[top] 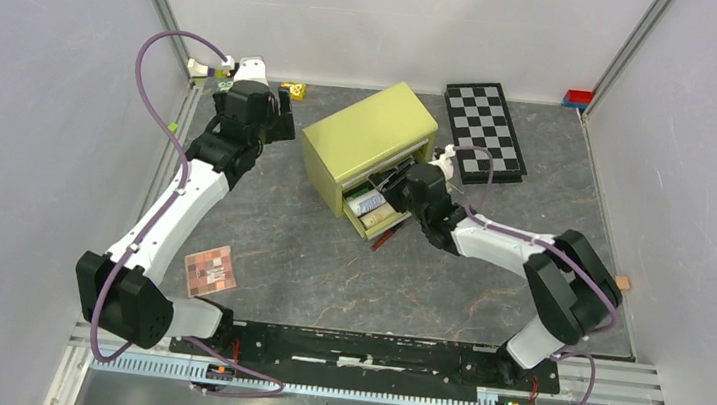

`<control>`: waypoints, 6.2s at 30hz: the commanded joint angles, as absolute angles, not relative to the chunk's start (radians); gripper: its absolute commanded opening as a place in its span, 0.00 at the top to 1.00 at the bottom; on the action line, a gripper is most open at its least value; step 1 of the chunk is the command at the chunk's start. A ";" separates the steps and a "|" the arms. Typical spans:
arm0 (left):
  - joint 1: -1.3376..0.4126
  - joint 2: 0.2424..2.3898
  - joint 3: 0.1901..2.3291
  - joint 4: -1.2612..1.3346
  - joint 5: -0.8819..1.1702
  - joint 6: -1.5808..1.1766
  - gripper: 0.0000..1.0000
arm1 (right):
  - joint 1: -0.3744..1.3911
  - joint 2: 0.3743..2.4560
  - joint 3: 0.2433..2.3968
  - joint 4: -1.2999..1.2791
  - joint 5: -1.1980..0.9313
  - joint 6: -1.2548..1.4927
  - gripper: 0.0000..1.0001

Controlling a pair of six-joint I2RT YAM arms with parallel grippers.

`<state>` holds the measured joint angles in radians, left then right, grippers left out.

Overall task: Organize the makeup
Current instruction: Place the makeup in the drawer, then pick up the lipstick at the center of the board, then place the lipstick in the drawer.

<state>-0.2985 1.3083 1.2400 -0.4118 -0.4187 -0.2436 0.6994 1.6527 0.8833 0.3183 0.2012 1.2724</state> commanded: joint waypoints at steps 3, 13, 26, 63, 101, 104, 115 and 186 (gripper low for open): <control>-0.299 1.285 1.234 -0.386 -0.450 -0.202 0.00 | 0.698 1.477 0.825 0.352 0.269 1.022 0.52; -0.299 1.301 1.229 -0.394 -0.417 -0.213 0.00 | 0.696 1.263 0.635 0.324 0.213 0.632 0.50; -0.299 1.314 1.233 -0.402 -0.400 -0.217 0.00 | 0.827 1.208 0.556 0.217 0.286 0.486 0.43; -0.299 1.299 1.239 -0.408 -0.385 -0.215 0.00 | 0.874 1.508 0.517 0.412 0.419 0.768 0.26; -0.299 1.301 1.238 -0.408 -0.379 -0.212 0.00 | 0.911 1.694 0.625 0.295 0.558 0.743 0.27; -0.299 1.301 1.238 -0.408 -0.376 -0.212 0.00 | 0.915 1.699 0.628 0.261 0.573 0.735 0.31; -0.299 1.300 1.238 -0.408 -0.382 -0.209 0.00 | 0.923 1.625 0.579 0.186 0.623 0.704 0.57; -0.299 1.260 1.238 -0.410 -0.371 -0.210 0.00 | 0.787 1.630 0.879 0.365 0.634 1.480 1.00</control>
<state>-0.2985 1.2922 1.2247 -0.4240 -0.3820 -0.2440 0.7719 1.5990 0.7910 0.5068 0.5762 1.3941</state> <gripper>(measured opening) 0.996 0.047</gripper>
